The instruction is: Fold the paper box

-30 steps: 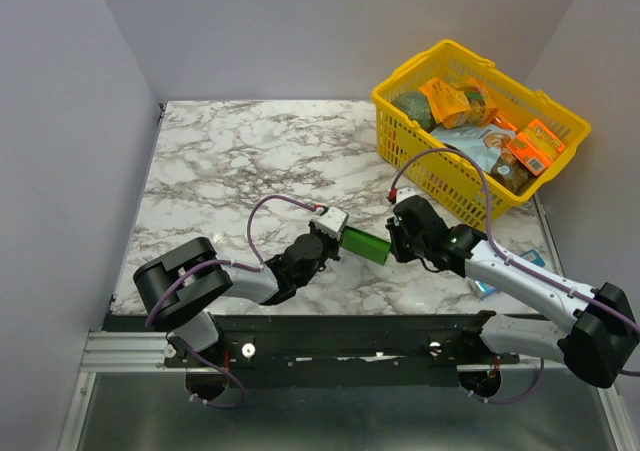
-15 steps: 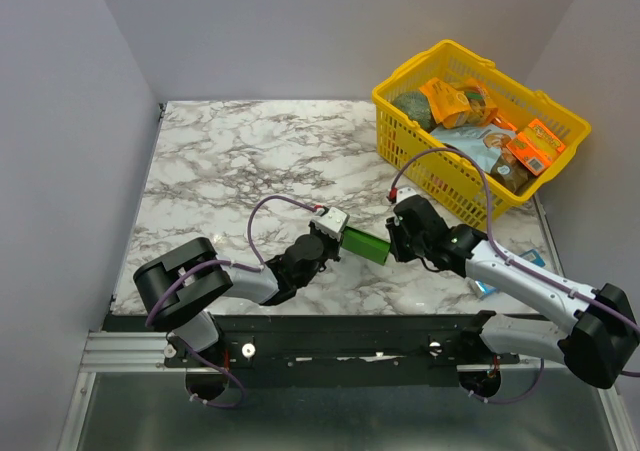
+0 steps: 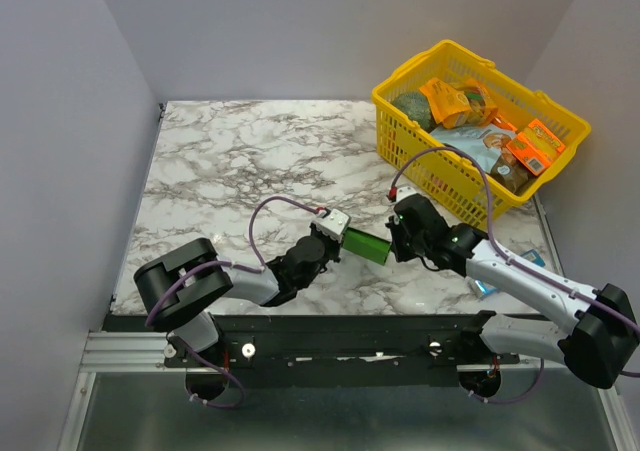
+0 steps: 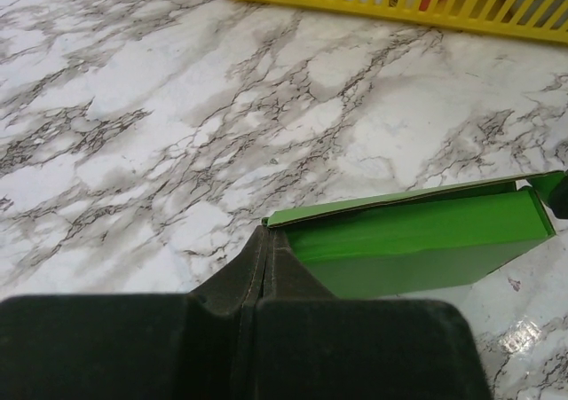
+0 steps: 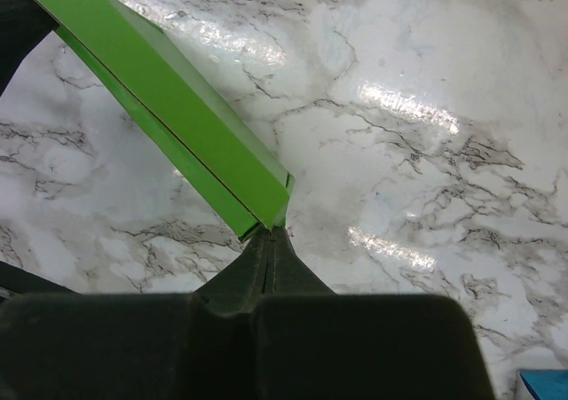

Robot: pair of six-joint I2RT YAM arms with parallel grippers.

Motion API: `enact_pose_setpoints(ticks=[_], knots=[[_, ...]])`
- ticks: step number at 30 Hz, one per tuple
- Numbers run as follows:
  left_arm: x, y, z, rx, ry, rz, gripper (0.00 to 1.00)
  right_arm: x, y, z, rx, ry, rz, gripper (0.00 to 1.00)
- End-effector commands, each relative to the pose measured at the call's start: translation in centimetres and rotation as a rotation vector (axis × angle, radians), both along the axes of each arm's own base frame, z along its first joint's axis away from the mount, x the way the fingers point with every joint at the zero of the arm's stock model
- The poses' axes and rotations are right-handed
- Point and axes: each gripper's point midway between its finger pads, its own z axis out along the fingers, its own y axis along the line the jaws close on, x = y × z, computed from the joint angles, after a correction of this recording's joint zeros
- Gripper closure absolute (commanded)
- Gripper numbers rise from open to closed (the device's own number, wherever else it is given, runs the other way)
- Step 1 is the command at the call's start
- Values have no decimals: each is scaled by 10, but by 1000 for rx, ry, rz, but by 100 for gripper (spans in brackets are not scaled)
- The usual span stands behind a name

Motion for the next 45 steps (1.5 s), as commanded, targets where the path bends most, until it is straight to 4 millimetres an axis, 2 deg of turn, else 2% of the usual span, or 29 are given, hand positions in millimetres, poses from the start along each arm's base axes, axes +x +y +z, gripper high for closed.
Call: enact_pose_setpoints(ticks=[1, 8, 14, 19, 25, 32, 45], knots=[[-25, 21, -73, 271, 125, -37, 100, 7, 22, 30, 115, -29, -1, 99], [-28, 18, -77, 313, 111, -46, 100, 6, 43, 28, 215, 21, 4, 99], [-33, 16, -82, 368, 93, -52, 100, 4, 52, 23, 308, 72, 7, 99], [-36, 17, -88, 412, 81, -55, 100, 9, 46, 26, 381, 87, -14, 99], [-39, 13, -91, 436, 70, -63, 100, 11, 46, 39, 466, 75, -25, 99], [-40, 15, -94, 458, 63, -62, 100, 15, 32, 50, 542, 28, -85, 99], [-43, 12, -96, 517, 27, -79, 100, 19, 26, 46, 643, 16, -160, 99]])
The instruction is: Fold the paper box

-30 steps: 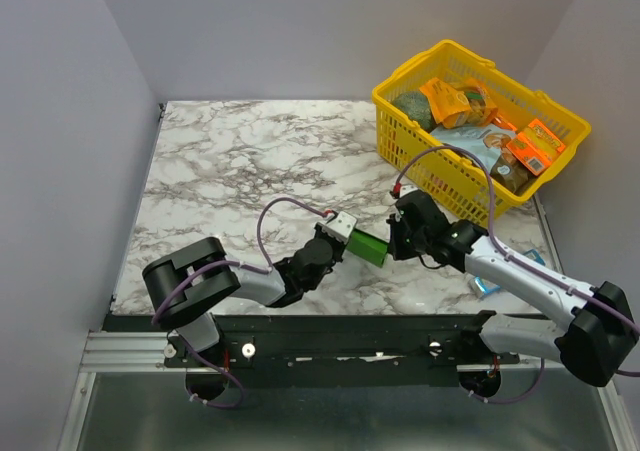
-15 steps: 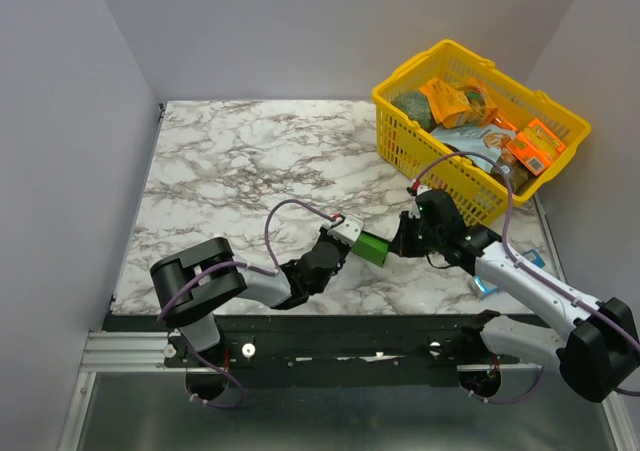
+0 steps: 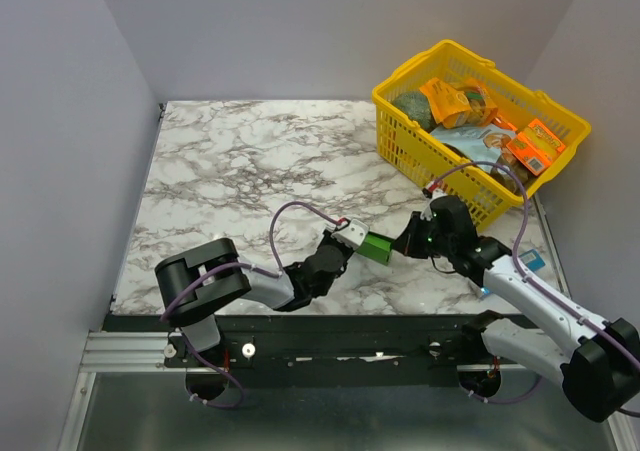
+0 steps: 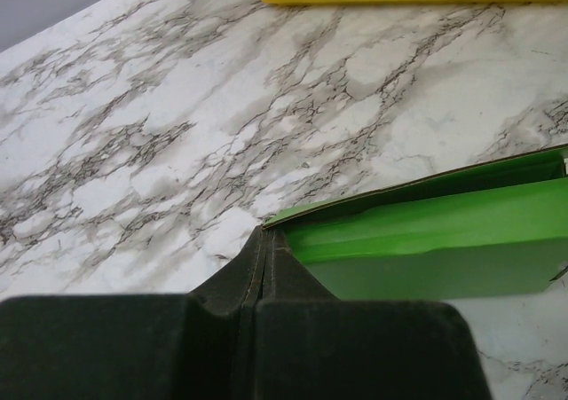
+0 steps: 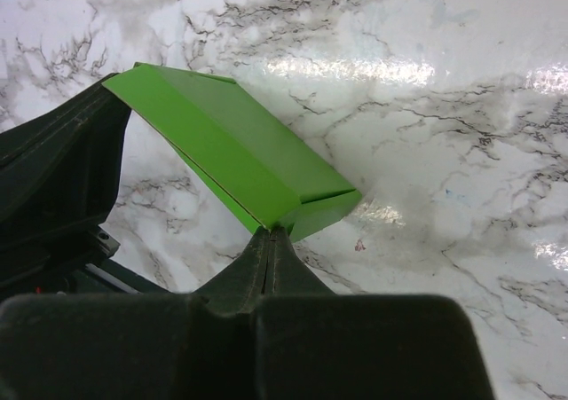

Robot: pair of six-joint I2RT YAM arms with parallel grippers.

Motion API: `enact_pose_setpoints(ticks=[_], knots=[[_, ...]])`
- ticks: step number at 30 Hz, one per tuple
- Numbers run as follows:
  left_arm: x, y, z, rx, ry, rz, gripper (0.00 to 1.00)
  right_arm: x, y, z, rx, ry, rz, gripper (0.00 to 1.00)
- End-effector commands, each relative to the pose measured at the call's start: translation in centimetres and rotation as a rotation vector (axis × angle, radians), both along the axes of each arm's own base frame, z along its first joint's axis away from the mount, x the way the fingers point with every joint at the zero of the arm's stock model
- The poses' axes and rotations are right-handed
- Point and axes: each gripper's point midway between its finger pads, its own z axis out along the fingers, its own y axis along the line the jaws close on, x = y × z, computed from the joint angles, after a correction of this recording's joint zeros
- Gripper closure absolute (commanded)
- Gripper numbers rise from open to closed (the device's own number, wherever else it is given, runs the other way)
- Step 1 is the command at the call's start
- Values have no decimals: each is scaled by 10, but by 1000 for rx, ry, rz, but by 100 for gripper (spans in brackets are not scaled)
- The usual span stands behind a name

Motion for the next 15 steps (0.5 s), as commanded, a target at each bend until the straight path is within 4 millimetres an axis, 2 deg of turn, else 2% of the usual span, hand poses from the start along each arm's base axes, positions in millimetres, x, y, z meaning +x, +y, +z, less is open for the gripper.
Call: enact_pose_setpoints(ticks=[1, 15], knots=[[-42, 17, -90, 336, 167, -142, 100, 16, 23, 42, 186, -125, 7, 99], [-45, 16, -96, 390, 154, -154, 100, 21, 11, 49, 229, -162, -69, 99]])
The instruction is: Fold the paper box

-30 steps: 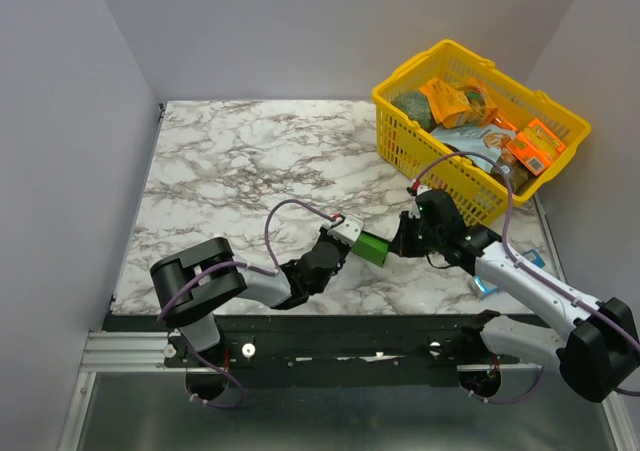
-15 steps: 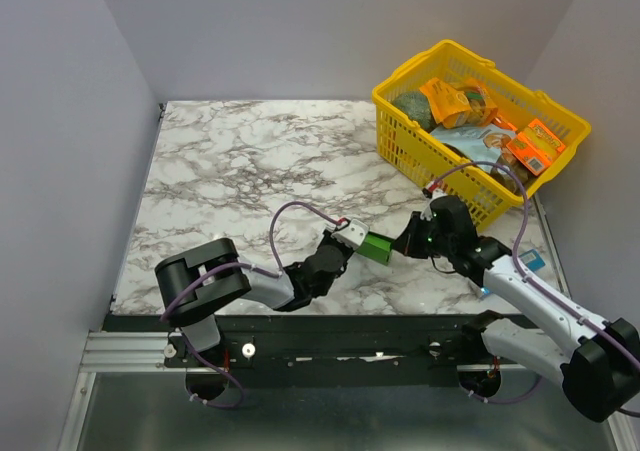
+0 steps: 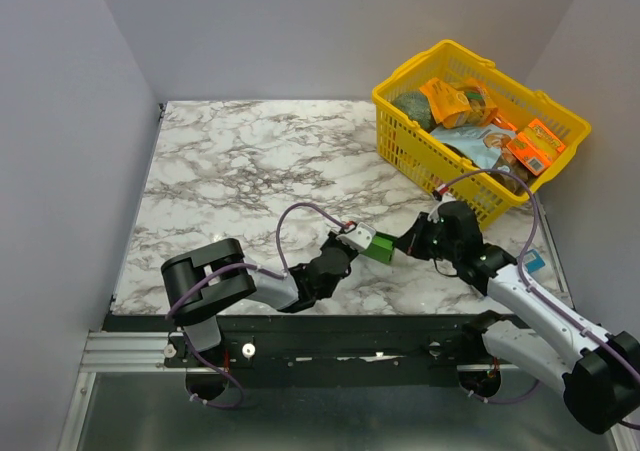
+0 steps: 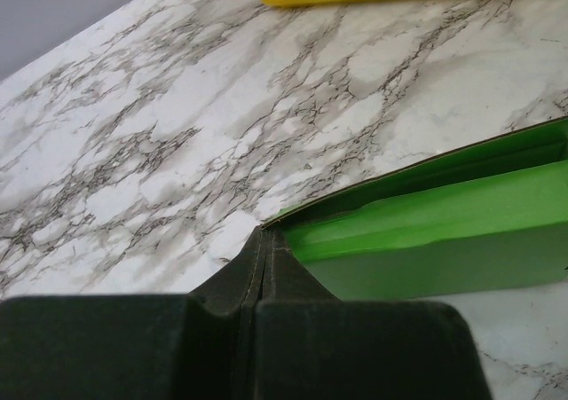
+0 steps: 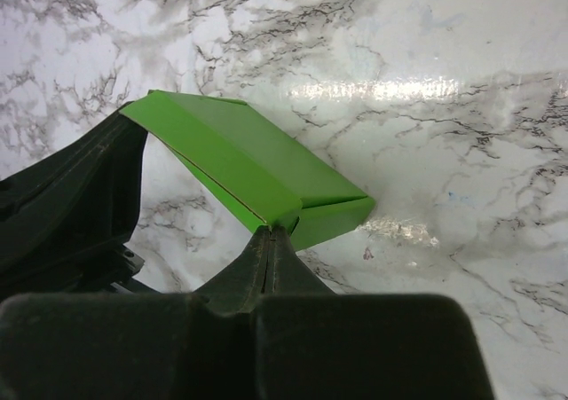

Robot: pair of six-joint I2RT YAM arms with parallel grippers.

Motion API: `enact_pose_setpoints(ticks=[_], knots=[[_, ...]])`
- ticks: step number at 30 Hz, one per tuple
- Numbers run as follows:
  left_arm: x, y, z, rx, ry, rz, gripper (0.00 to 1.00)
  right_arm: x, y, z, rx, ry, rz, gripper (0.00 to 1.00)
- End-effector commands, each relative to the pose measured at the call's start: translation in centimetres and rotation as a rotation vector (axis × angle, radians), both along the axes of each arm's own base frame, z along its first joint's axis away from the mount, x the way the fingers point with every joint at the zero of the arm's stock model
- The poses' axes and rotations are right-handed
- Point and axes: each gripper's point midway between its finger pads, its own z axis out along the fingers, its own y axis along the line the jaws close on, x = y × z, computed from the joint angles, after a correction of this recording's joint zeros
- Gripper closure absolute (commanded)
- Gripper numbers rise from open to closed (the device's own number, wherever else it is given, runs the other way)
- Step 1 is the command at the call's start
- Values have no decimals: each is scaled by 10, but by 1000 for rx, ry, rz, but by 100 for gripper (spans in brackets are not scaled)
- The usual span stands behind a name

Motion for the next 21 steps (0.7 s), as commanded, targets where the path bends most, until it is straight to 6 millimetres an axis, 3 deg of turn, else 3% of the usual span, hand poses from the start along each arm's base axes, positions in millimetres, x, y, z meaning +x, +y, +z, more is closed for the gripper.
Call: enact_pose_setpoints(ticks=[1, 7, 21], knots=[[-43, 20, -95, 328, 192, -148, 100, 18, 16, 48, 138, -153, 11, 99], [-43, 18, -94, 318, 197, -142, 100, 14, 11, 32, 90, -125, 20, 99], [-40, 8, -88, 338, 208, -140, 100, -16, -12, -11, -81, -10, 73, 99]])
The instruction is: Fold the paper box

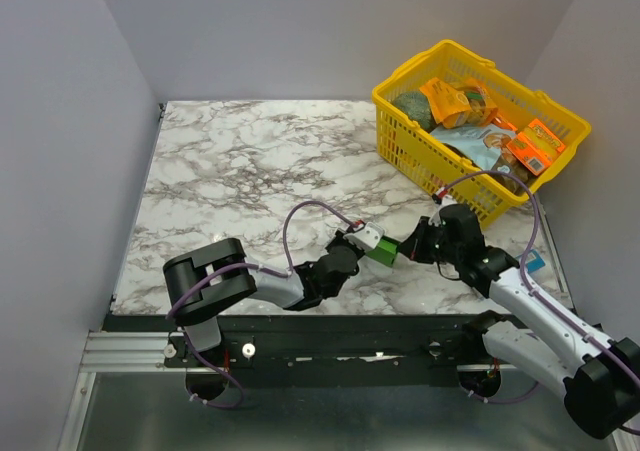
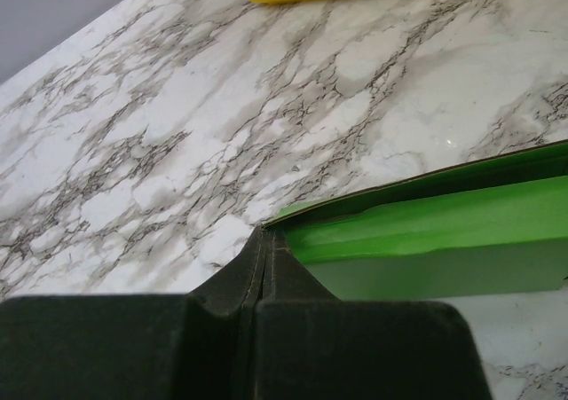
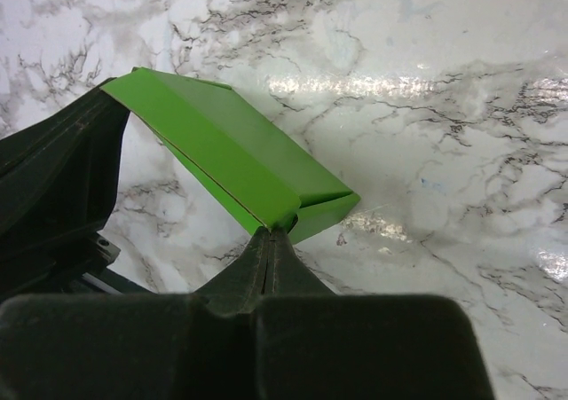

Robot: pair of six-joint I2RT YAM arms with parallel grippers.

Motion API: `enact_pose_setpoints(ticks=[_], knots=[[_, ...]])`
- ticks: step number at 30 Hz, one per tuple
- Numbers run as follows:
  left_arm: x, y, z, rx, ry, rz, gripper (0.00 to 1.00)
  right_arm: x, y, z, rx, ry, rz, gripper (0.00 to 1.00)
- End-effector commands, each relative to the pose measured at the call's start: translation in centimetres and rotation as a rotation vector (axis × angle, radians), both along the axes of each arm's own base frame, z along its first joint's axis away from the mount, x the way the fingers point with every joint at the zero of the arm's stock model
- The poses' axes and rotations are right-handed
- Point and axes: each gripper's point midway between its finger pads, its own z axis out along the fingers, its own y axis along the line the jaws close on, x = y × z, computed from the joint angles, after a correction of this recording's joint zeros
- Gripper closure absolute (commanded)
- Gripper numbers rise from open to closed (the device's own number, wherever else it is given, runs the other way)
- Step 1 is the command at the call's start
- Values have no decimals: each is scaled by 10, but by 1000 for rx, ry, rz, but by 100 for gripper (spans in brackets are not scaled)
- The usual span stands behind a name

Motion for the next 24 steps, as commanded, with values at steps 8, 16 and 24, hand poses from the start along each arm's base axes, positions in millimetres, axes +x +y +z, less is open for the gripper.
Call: enact_pose_setpoints(ticks=[8, 16, 24], knots=[[-38, 15, -83, 284, 198, -133, 100, -13, -12, -21, -85, 26, 32, 99], [-38, 15, -82, 279, 195, -133, 100, -19, -13, -40, -134, 55, 45, 99], [-38, 19, -85, 288, 199, -129, 100, -26, -8, -33, -131, 53, 59, 93]])
